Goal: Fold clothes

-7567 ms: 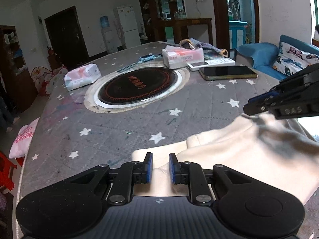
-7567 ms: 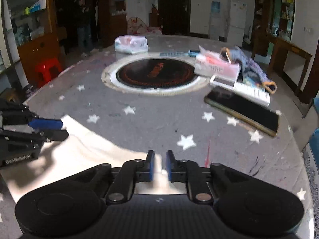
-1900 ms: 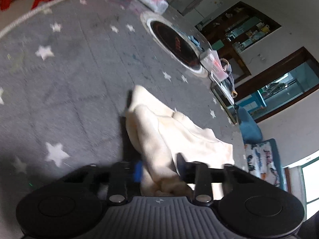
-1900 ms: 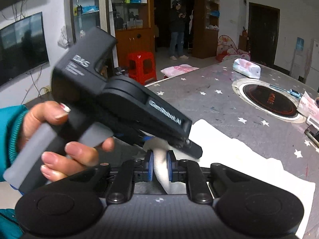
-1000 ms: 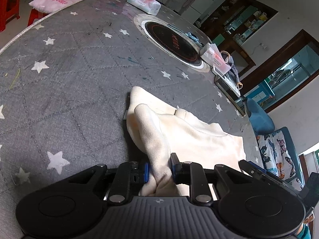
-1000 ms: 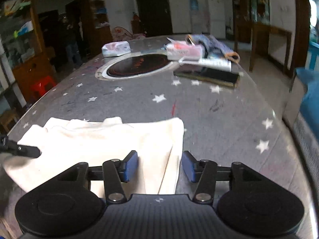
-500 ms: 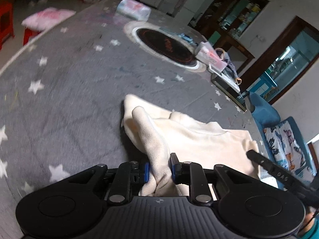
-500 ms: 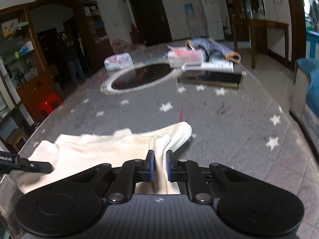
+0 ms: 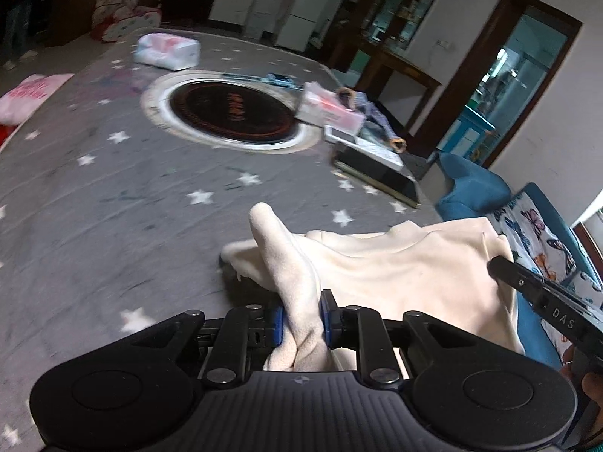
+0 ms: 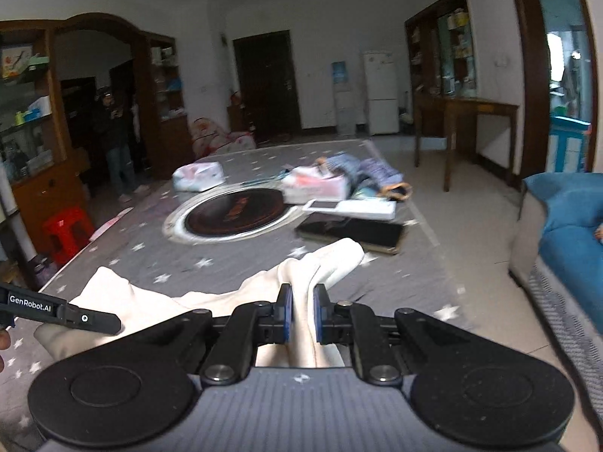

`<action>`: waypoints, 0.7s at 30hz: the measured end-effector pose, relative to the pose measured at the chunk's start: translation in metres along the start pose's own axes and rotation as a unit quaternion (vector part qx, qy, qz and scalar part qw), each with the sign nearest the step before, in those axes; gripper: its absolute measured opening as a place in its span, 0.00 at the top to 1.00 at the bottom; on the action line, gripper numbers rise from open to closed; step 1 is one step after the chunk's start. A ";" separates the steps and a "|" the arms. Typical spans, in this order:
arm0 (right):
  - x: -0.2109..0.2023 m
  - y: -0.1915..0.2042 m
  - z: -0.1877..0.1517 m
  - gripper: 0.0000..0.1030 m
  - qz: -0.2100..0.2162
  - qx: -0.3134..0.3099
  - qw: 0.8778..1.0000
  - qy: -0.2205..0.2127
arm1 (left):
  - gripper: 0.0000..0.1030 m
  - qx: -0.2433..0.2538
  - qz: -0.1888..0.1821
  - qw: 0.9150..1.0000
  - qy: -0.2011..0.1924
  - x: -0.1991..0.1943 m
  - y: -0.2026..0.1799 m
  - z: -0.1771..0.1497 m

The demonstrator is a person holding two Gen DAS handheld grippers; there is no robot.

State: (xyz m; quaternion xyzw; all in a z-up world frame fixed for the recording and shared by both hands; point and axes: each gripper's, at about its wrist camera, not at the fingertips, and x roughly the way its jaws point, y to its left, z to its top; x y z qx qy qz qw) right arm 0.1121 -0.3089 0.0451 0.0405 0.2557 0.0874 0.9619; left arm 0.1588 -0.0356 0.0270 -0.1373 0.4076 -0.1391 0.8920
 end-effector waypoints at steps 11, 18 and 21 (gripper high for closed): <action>0.001 -0.053 0.014 0.90 -0.053 0.010 0.998 -0.011 | 0.80 0.041 0.002 0.999 0.012 0.046 -0.058 0.017; 0.019 -0.082 0.001 0.90 -0.075 0.029 0.997 0.013 | 0.80 0.058 0.007 0.998 0.035 0.075 -0.074 0.009; 0.027 -0.090 -0.008 0.90 -0.082 0.032 0.996 0.029 | 0.80 0.062 0.010 0.997 0.050 0.082 -0.072 0.001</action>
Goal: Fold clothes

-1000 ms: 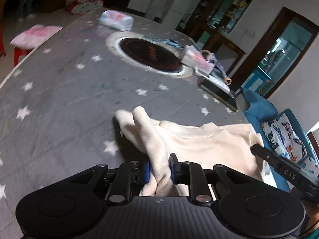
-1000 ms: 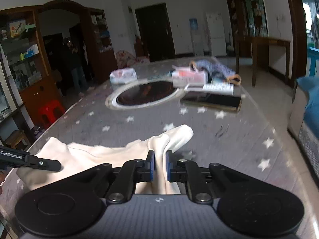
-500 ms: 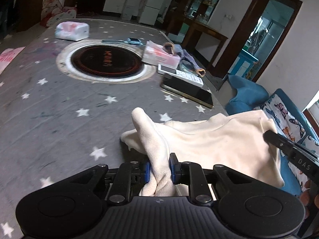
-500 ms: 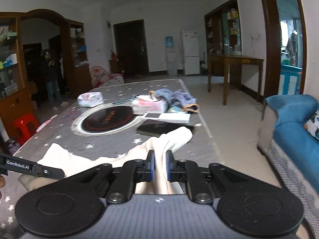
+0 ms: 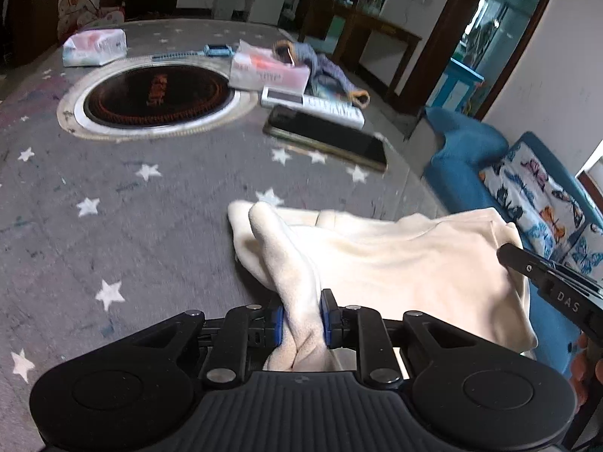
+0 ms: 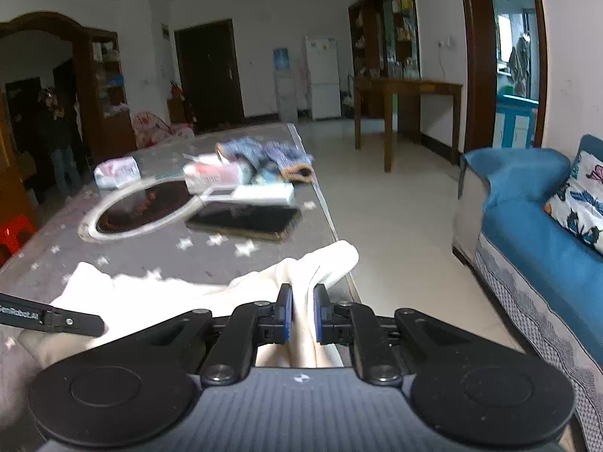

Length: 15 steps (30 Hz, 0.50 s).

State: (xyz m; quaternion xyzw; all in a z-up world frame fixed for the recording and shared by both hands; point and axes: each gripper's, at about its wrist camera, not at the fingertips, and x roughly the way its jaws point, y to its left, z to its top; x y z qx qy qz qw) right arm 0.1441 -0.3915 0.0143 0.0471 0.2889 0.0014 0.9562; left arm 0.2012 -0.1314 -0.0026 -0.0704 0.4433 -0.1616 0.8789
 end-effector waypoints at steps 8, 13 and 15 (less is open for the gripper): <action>0.017 -0.008 -0.015 0.90 -0.011 -0.002 0.999 0.030 | 0.80 -0.003 -0.006 1.000 0.019 0.006 0.009 -0.007; 0.022 -0.011 -0.017 0.88 -0.018 -0.003 0.999 0.047 | 0.72 0.007 0.003 1.000 0.021 0.006 0.009 -0.006; 0.023 -0.011 -0.017 0.82 -0.024 -0.005 0.998 0.049 | 0.65 0.011 0.010 1.000 0.019 0.004 0.010 -0.005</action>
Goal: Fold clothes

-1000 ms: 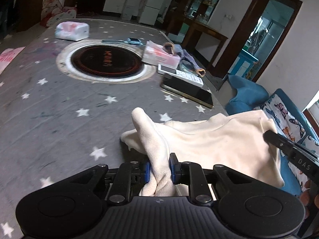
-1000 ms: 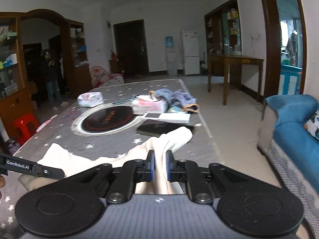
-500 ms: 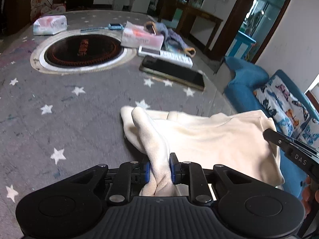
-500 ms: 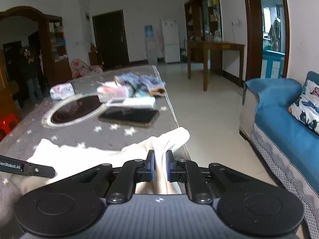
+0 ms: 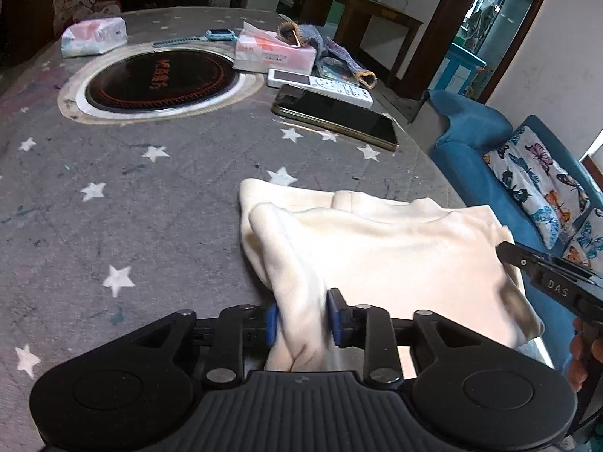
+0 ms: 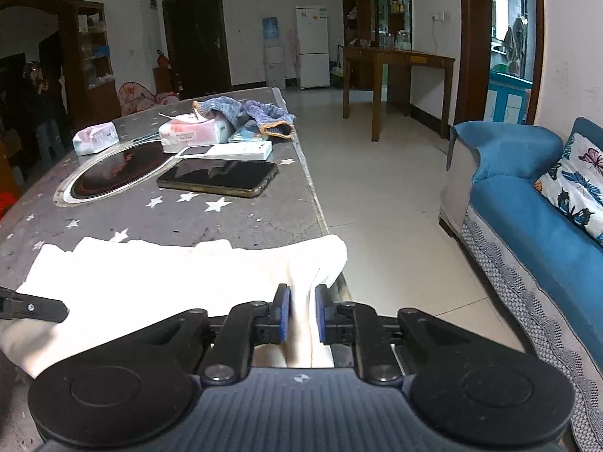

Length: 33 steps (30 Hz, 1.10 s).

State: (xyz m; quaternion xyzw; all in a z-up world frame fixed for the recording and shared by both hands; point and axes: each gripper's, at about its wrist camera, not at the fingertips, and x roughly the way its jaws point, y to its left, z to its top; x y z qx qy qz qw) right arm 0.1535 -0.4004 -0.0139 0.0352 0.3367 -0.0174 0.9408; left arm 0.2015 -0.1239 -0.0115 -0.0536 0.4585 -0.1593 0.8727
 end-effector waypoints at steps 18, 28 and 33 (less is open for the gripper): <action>0.013 0.014 0.014 0.82 0.045 -0.019 0.999 0.006 | 0.58 0.049 0.030 0.996 -0.061 -0.023 -0.012 0.028; 0.038 0.012 0.014 0.82 0.051 -0.006 0.998 0.024 | 0.59 0.090 -0.002 0.996 -0.029 0.019 -0.044 0.034; 0.027 0.018 0.019 0.82 0.068 -0.016 0.998 0.007 | 0.59 0.088 0.005 0.996 -0.015 0.034 -0.044 0.034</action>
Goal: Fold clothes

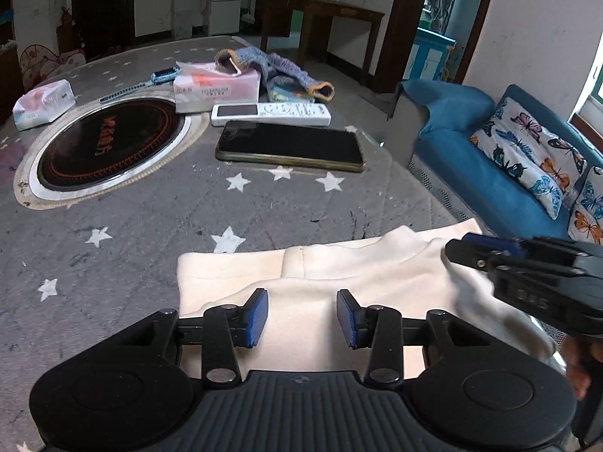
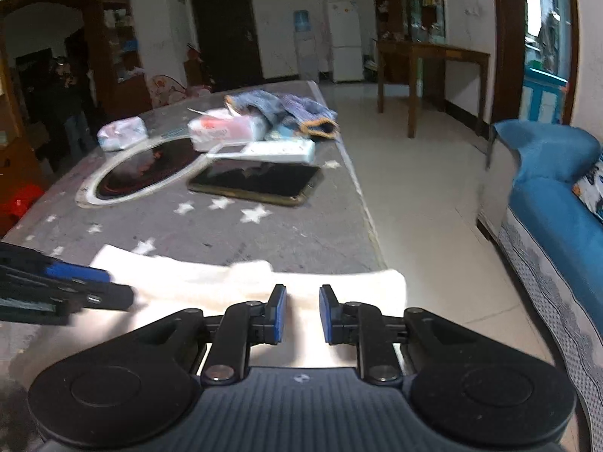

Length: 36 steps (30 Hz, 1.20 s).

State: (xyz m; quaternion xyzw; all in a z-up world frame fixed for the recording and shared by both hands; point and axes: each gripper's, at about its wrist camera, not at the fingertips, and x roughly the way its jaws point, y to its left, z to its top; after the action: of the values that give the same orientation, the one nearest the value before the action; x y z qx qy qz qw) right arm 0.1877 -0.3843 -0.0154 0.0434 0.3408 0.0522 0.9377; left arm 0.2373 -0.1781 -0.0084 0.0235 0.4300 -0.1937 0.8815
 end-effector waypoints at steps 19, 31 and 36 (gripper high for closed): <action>-0.017 0.016 -0.007 0.74 0.024 -0.039 0.999 0.016 | 0.47 0.021 0.015 0.999 -0.021 -0.021 -0.004 -0.014; -0.070 0.020 -0.059 0.67 0.017 -0.053 0.998 0.015 | 0.32 0.072 0.043 0.996 -0.042 -0.057 -0.020 -0.066; -0.074 0.028 -0.061 0.67 0.006 -0.054 0.998 0.006 | 0.29 0.074 0.052 0.995 -0.044 -0.059 -0.019 -0.073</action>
State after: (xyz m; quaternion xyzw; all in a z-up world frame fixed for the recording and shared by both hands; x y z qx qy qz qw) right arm 0.0905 -0.3635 -0.0122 -0.0060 0.3428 0.0766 0.9363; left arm 0.1429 -0.1618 -0.0062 0.1023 0.3737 -0.1800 0.9041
